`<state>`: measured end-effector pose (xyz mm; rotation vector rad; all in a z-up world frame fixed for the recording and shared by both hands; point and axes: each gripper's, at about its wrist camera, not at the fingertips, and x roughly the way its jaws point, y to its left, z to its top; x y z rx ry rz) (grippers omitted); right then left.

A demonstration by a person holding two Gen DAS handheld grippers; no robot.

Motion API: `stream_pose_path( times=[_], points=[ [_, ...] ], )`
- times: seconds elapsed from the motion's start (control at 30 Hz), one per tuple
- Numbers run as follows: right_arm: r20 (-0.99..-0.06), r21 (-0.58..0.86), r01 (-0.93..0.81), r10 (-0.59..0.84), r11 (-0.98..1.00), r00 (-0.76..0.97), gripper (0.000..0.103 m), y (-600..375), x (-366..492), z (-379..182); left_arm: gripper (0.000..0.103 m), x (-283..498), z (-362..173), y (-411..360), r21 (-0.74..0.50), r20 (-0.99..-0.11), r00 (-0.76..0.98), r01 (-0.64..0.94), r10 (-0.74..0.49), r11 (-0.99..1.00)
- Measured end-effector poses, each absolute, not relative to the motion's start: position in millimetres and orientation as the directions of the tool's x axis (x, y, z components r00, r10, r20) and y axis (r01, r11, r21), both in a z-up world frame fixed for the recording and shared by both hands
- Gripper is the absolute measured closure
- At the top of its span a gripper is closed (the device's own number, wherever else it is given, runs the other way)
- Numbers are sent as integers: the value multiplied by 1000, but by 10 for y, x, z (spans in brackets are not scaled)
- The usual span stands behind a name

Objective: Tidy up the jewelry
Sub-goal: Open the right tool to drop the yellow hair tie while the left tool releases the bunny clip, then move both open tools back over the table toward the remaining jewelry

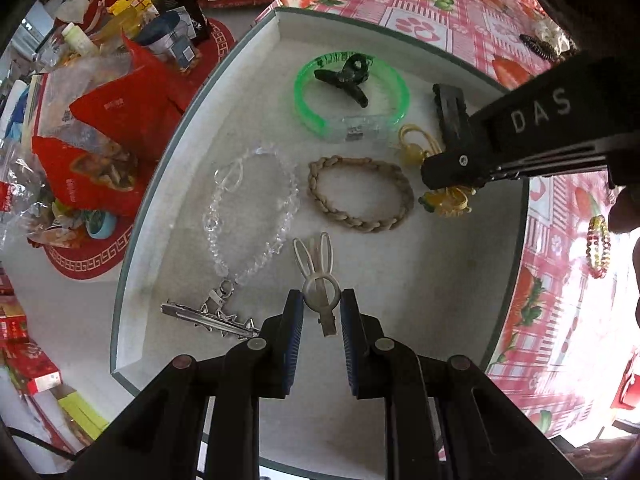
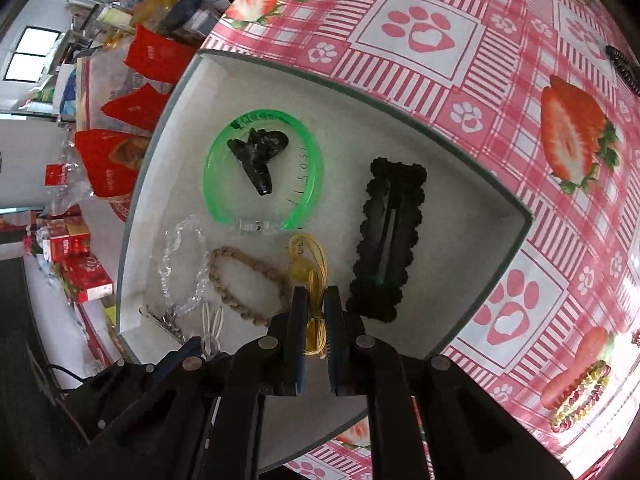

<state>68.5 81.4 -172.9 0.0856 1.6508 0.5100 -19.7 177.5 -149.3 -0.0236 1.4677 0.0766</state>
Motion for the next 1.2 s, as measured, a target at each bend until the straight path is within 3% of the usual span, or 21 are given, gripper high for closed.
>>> stream_pose_path(
  times=[0.17,0.3,0.7,1.13,1.17,1.2],
  points=[
    [-923,378,-235,345,896,-169,90,813,691,-1759,78,-179,-1517,1784,39,-995,90,-69,45,997],
    [-921,385,-234,355,893,-163,63,886,716,-1745,78,-171,-1505,1758,52,-995,86,-67,57,996],
    [-894,448,-195,438,872,-94,61,675,791,-1319,78,-165,-1307,1753,68,-992,100,-51,73,996],
    [-910,415,3,415,910,9,58,-462,536,-1110,77,-174,-1036,1708,93,-990,105,-15,94,996],
    [-913,409,27,408,912,13,58,-584,494,-1122,65,-171,-1025,1700,95,-990,104,-14,96,995],
    [-916,401,52,401,914,15,58,-709,452,-1141,14,-163,-1023,1708,95,-990,99,-18,97,995]
  ],
)
